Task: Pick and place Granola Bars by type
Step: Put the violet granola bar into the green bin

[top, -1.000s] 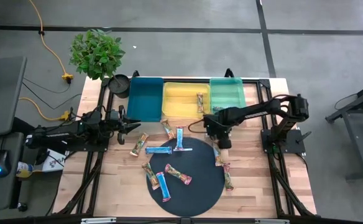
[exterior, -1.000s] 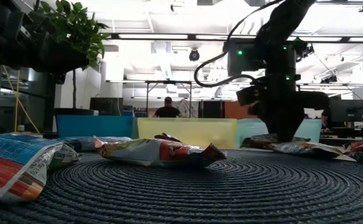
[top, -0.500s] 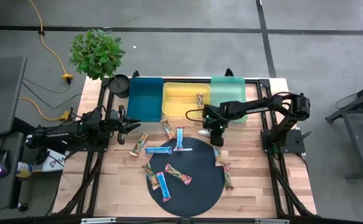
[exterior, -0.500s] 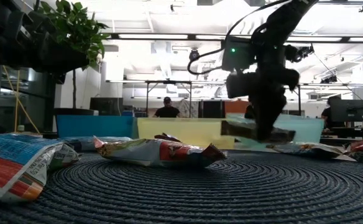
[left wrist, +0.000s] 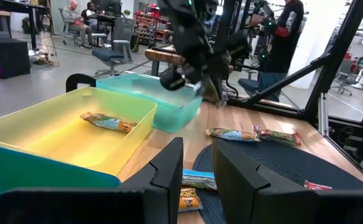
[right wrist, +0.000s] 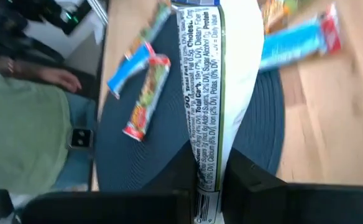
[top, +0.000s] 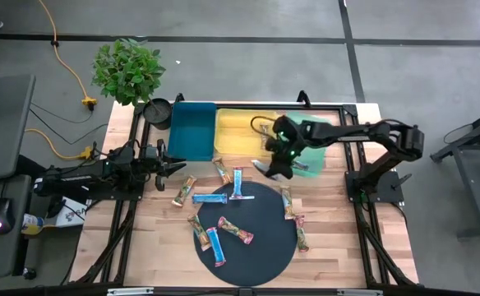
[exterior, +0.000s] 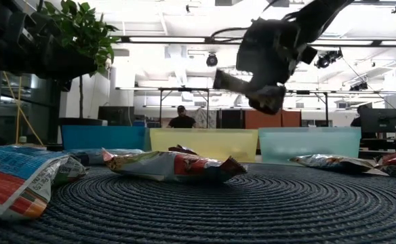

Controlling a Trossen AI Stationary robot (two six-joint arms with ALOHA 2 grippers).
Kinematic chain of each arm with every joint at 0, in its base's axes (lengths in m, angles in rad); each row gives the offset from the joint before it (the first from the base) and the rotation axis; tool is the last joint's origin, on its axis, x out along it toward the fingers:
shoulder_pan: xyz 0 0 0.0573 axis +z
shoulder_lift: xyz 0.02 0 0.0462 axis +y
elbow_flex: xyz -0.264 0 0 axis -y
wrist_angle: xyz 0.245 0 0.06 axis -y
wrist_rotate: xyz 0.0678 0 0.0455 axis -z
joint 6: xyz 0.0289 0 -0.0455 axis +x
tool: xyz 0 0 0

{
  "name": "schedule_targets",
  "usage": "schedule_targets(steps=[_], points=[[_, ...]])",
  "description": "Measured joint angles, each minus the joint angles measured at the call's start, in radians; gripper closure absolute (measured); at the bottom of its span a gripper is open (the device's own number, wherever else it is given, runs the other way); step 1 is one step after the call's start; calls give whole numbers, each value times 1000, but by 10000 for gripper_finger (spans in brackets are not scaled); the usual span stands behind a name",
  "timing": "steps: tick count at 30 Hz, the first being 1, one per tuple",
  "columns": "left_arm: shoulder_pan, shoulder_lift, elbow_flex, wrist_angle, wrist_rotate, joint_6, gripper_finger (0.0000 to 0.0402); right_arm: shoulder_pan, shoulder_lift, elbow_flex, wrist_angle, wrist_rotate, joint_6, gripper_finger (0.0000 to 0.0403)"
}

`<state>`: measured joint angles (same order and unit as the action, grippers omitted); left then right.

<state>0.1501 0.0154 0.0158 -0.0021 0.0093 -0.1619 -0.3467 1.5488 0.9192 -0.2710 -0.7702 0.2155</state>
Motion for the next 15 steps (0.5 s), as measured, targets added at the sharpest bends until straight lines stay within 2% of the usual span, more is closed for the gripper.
schedule_targets(steps=[10, 15], points=[[0, 0, 0, 0, 0, 0, 319, -53, -136, 1, 190, -21, 73, 372], [0, 0, 0, 0, 0, 0, 319, -73, -197, 1, 221, 29, 81, 378]])
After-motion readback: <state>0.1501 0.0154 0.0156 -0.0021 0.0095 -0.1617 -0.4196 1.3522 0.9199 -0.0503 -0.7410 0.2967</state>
